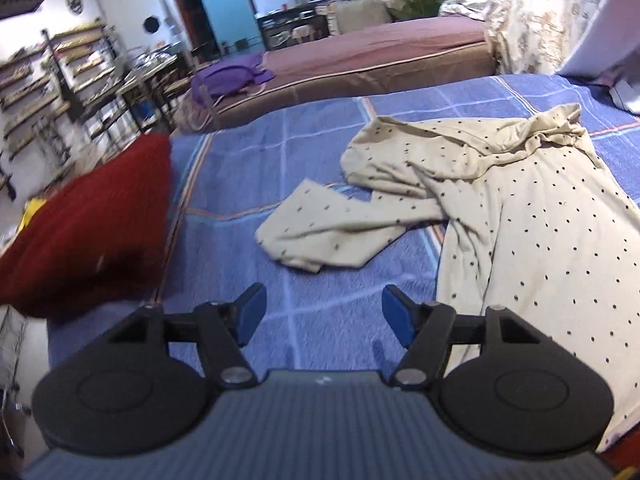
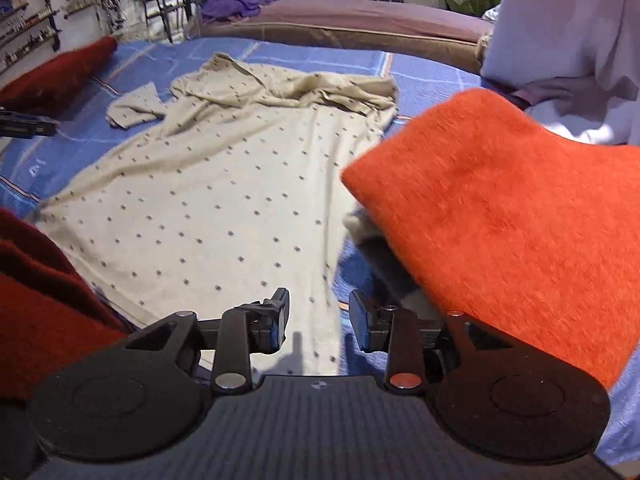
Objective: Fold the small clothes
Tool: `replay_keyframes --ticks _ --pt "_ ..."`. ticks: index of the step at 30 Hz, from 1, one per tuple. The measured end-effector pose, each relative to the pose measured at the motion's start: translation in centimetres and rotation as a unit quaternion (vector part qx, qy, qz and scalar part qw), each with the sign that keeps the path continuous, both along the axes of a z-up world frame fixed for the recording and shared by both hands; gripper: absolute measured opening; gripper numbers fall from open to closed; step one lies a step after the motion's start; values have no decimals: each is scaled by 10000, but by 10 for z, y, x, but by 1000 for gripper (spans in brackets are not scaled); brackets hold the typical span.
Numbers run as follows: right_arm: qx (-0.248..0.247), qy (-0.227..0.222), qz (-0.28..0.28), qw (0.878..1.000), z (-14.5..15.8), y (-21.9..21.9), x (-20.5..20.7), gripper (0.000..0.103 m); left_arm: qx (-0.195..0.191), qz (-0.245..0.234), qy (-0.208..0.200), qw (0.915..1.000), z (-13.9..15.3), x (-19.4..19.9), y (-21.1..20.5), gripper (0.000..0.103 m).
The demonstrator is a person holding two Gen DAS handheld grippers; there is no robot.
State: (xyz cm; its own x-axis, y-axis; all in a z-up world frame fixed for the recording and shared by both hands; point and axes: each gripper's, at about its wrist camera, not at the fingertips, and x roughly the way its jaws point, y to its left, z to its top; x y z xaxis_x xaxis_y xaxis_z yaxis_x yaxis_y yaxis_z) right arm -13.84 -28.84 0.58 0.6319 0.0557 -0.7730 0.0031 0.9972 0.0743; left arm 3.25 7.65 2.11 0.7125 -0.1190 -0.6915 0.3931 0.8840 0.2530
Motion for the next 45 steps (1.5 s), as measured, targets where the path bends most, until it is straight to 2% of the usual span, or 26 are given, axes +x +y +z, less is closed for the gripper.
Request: replay_keyframes --ticks 2,5,7,10,12,13,14,15,16,18,21,24,27,30,33,35,36,37,38,40,42,45 --pt "149 -8 53 9999 -5 8 9 71 367 -507 -92 9980 -16 22 -34 63" --pt "419 -36 88 9991 -10 16 16 71 1161 -1004 -232 9879 -49 46 -77 60" --pt "554 4 103 9984 -12 22 17 72 1153 -1000 -164 9881 -65 63 -90 58" --pt "580 138 36 9982 -14 24 13 76 1086 -1024 257 9885 -90 89 -103 58" --pt "618 230 -62 9978 -17 21 14 78 1065 -1055 59 9887 -99 95 -109 58" --pt "627 261 -105 9976 -18 19 14 78 1059 -1020 -12 9891 -100 98 -112 54" --pt "618 279 -134 9976 -19 18 15 78 965 -911 43 9911 -99 102 -114 46" --pt "602 290 -158 9976 -19 18 17 78 775 -792 197 9937 -98 108 -113 17" --pt "601 283 -151 9977 -19 18 18 78 513 -584 405 9962 -94 117 -110 7" --pt "612 260 -113 9977 -18 19 22 78 85 -237 480 9985 -85 123 -98 6" --pt "623 205 -38 9978 -16 22 26 78 -412 255 244 9985 -60 127 -65 6" --pt "660 247 26 9975 -19 24 29 78 -752 933 -61 9928 -32 137 -17 6" --pt "693 296 91 9971 -22 26 32 78 -854 1488 -256 9848 -8 157 34 6" --pt "720 270 165 9969 -22 30 36 78 -611 1747 -237 9824 -4 176 61 6" --pt "746 196 234 9967 -20 34 39 78 -568 1783 40 9823 -14 188 70 11" --pt "748 165 258 9967 -20 36 41 78 -278 1783 62 9836 -23 191 67 15" --pt "750 158 254 9967 -20 37 41 79 -164 1811 68 9833 -27 191 65 27" --pt "756 153 241 9967 -20 37 40 79 -125 1842 85 9828 -30 188 63 48" --pt "770 152 220 9967 -19 36 40 80 -200 1782 79 9838 -31 184 61 55" --pt "777 177 177 9967 -21 34 37 81 -336 1631 133 9860 -30 168 56 84" --pt "758 207 105 9969 -23 31 36 82 -449 1458 259 9879 -30 141 54 95" --pt "774 262 -40 9966 -27 25 34 86 -758 976 613 9904 -31 95 54 95"
